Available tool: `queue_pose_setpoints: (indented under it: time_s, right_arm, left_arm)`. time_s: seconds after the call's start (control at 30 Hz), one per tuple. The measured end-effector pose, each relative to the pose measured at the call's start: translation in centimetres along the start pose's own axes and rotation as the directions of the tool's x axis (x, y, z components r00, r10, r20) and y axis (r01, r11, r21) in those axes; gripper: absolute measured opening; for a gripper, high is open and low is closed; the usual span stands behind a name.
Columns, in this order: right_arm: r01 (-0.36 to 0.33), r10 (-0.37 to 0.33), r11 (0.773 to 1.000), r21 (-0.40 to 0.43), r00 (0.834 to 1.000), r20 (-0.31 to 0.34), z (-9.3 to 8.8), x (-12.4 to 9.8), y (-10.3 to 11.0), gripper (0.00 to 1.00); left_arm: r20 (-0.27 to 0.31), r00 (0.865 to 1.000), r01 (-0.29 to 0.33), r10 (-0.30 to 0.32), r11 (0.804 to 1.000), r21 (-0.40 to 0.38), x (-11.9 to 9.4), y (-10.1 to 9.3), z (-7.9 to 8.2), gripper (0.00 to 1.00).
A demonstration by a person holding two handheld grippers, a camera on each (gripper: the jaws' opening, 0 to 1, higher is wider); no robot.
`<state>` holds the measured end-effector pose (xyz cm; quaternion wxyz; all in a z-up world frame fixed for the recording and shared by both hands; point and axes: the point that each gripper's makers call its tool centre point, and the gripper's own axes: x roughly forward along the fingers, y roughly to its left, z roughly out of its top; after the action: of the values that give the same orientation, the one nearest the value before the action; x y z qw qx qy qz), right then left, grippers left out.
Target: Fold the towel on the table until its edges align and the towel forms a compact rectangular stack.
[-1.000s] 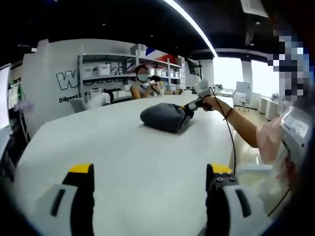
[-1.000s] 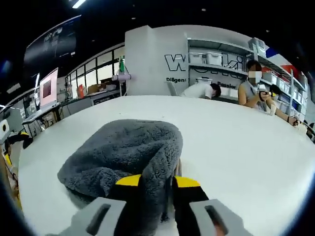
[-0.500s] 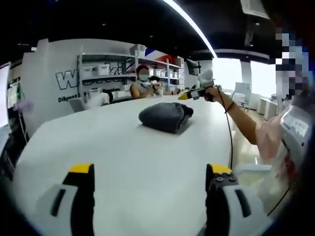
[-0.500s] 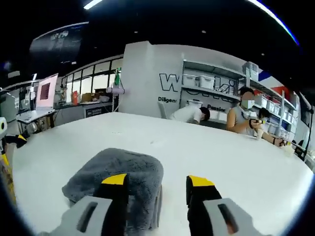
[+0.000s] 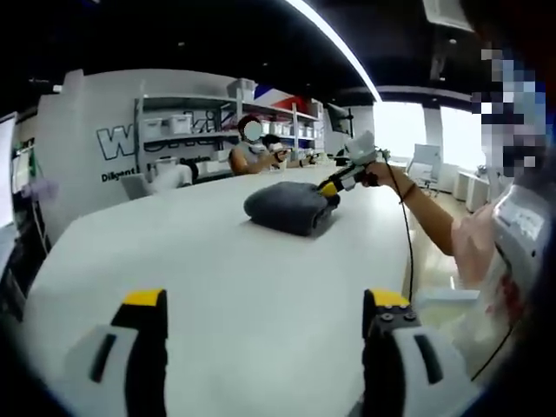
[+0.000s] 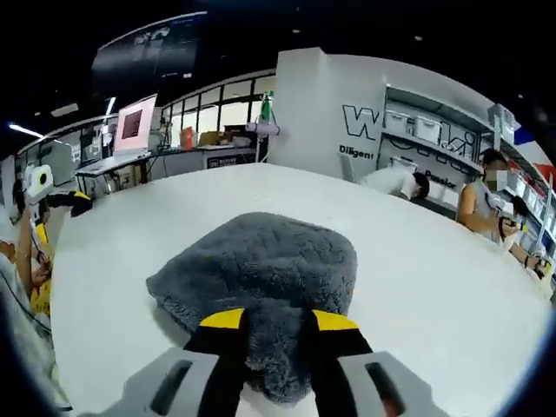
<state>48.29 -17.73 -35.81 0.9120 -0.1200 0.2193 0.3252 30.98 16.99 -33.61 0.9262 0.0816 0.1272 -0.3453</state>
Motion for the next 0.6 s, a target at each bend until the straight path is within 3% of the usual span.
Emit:
queue_pose_setpoints:
  time_s: [0.3, 0.47, 0.6]
  right_arm:
    - [-0.083, 0.082, 0.997, -0.006, 0.997, -0.013, -2.3, 0.6, -0.2, 0.33]
    - [-0.115, 0.114, 0.993, 0.030, 0.993, 0.012, -2.5, 1.6, -0.4, 0.34]
    - [-0.116, 0.115, 0.992, 0.050, 0.993, 0.013, -2.2, 1.1, -0.2, 0.36]
  left_arm:
    - [-0.003, 1.000, -0.007, 0.007, 1.000, 0.000, 0.0, 0.3, -0.1, 0.98]
    - [-0.008, 1.000, 0.000, 0.000, 1.000, 0.002, 0.1, 0.1, -0.3, 0.98]
    - [-0.008, 1.000, -0.002, 0.002, 1.000, 0.000, 0.0, 0.2, -0.4, 0.98]
